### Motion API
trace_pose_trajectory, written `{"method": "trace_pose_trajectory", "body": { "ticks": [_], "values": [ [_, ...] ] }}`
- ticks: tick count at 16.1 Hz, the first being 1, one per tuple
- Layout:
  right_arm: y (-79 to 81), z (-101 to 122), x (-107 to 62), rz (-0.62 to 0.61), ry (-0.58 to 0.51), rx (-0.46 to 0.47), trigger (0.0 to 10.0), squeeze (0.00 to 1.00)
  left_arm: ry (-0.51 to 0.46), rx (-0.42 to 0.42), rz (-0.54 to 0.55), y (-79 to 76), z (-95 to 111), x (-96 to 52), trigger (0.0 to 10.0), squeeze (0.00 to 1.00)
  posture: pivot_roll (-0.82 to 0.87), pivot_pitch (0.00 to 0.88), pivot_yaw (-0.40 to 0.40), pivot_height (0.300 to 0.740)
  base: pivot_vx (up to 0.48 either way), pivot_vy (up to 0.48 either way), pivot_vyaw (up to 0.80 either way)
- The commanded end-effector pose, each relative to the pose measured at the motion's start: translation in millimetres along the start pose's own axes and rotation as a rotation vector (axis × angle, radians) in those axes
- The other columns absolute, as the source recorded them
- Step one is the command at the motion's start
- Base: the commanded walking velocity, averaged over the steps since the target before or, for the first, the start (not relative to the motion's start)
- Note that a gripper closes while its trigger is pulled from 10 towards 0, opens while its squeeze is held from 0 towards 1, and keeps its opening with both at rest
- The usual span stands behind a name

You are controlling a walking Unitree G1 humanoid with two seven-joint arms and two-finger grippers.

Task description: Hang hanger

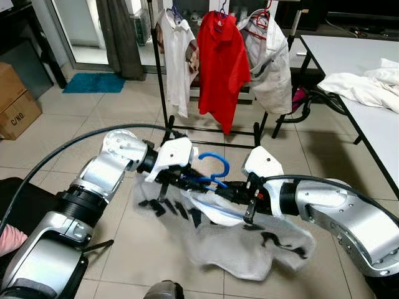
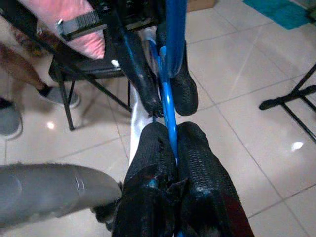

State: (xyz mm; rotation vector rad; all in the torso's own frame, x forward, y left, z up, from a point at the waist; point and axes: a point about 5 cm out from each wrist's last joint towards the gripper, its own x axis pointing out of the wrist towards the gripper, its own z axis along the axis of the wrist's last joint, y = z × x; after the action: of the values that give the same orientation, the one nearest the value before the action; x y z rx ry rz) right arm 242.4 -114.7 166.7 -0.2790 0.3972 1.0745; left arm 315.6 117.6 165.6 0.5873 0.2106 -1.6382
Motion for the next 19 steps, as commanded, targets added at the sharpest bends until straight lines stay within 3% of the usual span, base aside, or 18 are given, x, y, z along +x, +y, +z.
{"method": "trace_pose_trajectory", "body": {
  "ticks": [1, 3, 4, 5, 9, 13, 15, 16, 17, 18, 19],
  "values": [
    [-3.4, 0, -4.1, -0.022, -0.008, 0.027, 0.0, 0.00, -0.040, 0.060, 0.029, 6.1, 14, -4.1, 10.0, 1.00, 0.04, 0.000, 0.046, 0.740, 0.000, 0.000, 0.00],
    [-6.0, -1, -6.1, -0.035, -0.009, 0.041, 0.0, 0.00, -0.056, 0.066, 0.051, 8.9, 17, -8.8, 10.0, 1.00, 0.04, 0.000, 0.046, 0.740, 0.000, 0.000, 0.00],
    [-7.0, -2, -6.6, -0.044, -0.009, 0.050, 0.0, 0.00, -0.058, 0.063, 0.054, 9.5, 17, -10.2, 10.0, 0.69, 0.04, 0.000, 0.046, 0.740, 0.000, 0.000, 0.00],
    [-9.6, -4, -7.7, -0.069, 0.000, 0.067, 0.0, 0.00, -0.056, 0.058, 0.057, 9.6, 17, -13.1, 10.0, 0.00, 0.04, 0.000, 0.046, 0.740, 0.000, 0.000, 0.00],
    [-11.5, -9, -9.9, -0.103, 0.013, 0.100, 0.0, 0.00, -0.063, 0.049, 0.099, 12.8, 15, -20.2, 10.0, 0.00, 0.04, 0.000, 0.047, 0.740, 0.000, 0.000, 0.00],
    [-12.2, -10, -10.6, -0.131, -0.009, 0.082, 0.0, 0.00, -0.141, -0.010, 0.213, 25.6, 17, -33.8, 10.0, 0.00, 0.04, 0.000, 0.049, 0.740, 0.000, 0.000, 0.00],
    [-18.2, -21, -12.1, -0.221, 0.012, 0.145, 0.0, 0.00, -0.165, -0.057, 0.302, 29.4, 13, -52.4, 10.0, 0.00, 0.03, 0.000, 0.058, 0.740, 0.000, 0.000, 0.00],
    [-26.7, -32, -14.6, -0.322, 0.015, 0.219, 0.0, 0.00, -0.191, -0.097, 0.383, 31.6, 11, -66.1, 10.0, 0.00, 0.03, 0.000, 0.060, 0.740, 0.000, 0.000, 0.00],
    [-34.5, -41, -17.1, -0.425, 0.012, 0.263, 0.0, 0.00, -0.145, -0.117, 0.498, 33.3, 6, -77.5, 10.0, 0.00, 0.03, 0.000, 0.063, 0.740, 0.000, 0.000, 0.00],
    [-38.4, -46, -17.6, -0.495, -0.009, 0.294, 0.0, 0.00, -0.090, -0.108, 0.551, 32.7, 2, -80.3, 10.0, 0.00, 0.04, 0.000, 0.068, 0.740, 0.000, 0.000, 0.00],
    [-43.0, -52, -18.5, -0.594, -0.035, 0.327, 0.0, 0.00, -0.047, -0.131, 0.671, 30.8, -4, -81.3, 10.0, 0.00, 0.04, 0.000, 0.067, 0.740, 0.000, 0.000, 0.00]
  ]
}}
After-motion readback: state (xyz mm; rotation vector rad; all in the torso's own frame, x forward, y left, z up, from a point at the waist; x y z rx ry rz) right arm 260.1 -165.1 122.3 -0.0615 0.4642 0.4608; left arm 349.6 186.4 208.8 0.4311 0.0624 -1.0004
